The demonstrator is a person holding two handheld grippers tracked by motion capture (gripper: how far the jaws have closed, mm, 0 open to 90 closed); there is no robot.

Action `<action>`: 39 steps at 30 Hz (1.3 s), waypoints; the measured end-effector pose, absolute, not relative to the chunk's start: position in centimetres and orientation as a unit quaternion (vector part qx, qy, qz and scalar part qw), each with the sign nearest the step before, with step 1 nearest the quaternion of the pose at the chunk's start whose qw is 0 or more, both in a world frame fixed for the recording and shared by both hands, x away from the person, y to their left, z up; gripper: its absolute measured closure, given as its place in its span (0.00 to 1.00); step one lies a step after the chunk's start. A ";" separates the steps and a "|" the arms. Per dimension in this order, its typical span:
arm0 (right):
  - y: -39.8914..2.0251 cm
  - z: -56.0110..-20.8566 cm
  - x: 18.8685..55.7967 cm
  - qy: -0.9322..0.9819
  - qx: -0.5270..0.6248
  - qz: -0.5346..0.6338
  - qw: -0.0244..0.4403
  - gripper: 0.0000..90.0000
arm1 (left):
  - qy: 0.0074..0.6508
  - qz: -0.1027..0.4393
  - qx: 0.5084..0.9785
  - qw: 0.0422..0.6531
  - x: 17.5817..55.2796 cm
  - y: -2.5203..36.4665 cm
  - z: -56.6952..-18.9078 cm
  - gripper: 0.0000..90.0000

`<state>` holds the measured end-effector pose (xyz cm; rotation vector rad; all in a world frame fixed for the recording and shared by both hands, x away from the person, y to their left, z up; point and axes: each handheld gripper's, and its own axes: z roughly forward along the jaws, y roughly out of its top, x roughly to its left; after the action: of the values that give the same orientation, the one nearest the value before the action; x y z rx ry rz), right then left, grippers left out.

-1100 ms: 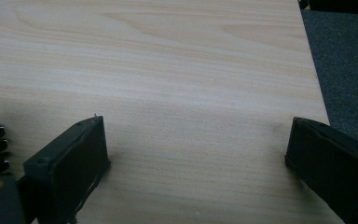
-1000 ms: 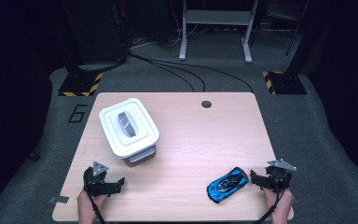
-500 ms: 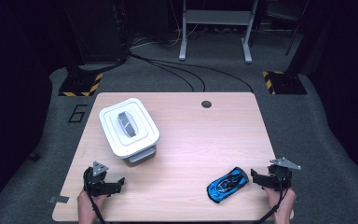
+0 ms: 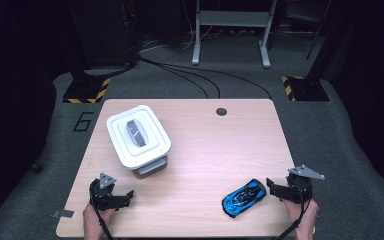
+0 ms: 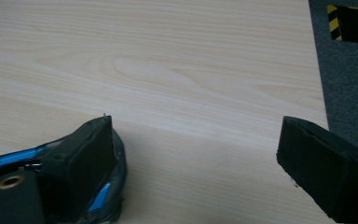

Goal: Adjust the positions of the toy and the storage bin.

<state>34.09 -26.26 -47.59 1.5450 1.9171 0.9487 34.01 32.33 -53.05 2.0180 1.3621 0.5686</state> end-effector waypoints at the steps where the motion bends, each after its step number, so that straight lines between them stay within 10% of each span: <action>1: -26.1 -47.5 34.0 0.706 0.564 0.350 0.246 0.14 | 0.517 0.216 0.766 0.315 34.0 32.3 -53.1 0.00; 31: -23.3 -49.0 33.5 0.754 0.549 0.320 0.169 0.83 | 0.517 0.217 0.765 0.316 34.0 32.3 -53.1 0.01; 39: -23.0 -48.8 33.9 0.755 0.550 0.311 0.177 0.86 | 0.517 0.217 0.766 0.315 33.9 32.3 -53.1 0.01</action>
<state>33.88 -22.99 -48.82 1.5560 2.1366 0.8802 33.95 32.30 -53.05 2.0167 1.3620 0.5726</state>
